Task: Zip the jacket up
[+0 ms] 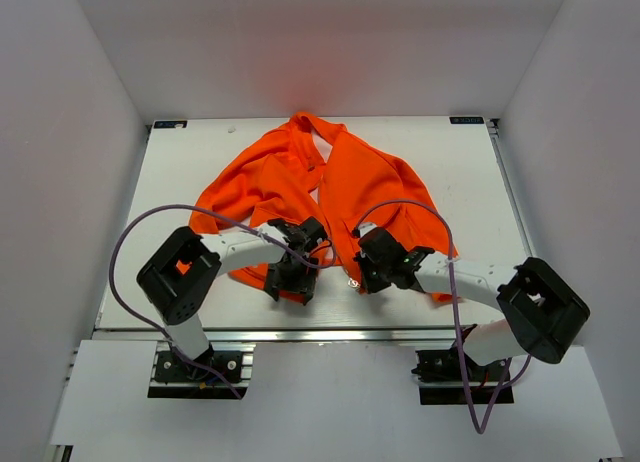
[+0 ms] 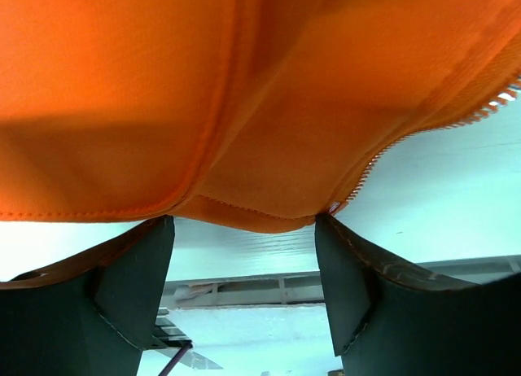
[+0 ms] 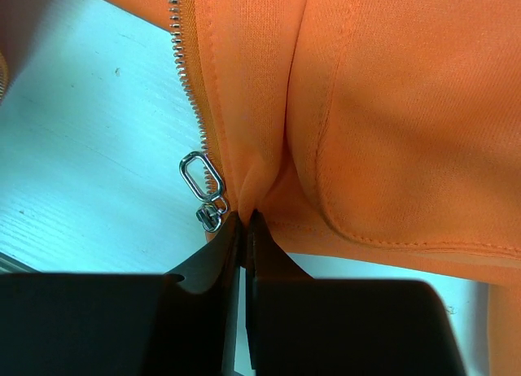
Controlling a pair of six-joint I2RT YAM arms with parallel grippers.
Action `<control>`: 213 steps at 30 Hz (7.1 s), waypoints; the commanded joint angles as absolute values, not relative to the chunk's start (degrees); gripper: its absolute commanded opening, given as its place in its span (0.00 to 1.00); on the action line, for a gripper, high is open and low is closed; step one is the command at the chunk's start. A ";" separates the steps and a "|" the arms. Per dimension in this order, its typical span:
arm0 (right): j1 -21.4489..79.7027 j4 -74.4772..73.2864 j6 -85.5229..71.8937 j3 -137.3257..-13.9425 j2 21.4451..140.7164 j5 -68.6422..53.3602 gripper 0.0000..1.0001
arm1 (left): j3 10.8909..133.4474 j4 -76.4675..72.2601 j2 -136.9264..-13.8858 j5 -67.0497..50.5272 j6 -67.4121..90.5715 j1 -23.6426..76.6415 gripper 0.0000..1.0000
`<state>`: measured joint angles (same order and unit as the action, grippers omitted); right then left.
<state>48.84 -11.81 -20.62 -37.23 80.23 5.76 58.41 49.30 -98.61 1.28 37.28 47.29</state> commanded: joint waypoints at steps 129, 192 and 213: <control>47.29 3.34 -52.91 -11.34 42.89 23.55 0.00 | 84.19 50.62 -123.48 6.24 52.04 55.37 0.57; 59.06 31.38 -41.22 -20.21 55.19 38.23 0.00 | 60.03 20.92 -78.31 21.18 70.49 55.37 0.00; 61.79 29.62 -43.24 -22.41 58.27 41.57 0.00 | 61.70 21.18 -79.98 22.06 70.93 56.43 0.00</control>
<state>61.25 28.18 -42.04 -19.81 58.26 38.76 59.00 21.96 -79.64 21.06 70.54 55.86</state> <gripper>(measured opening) 0.036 0.038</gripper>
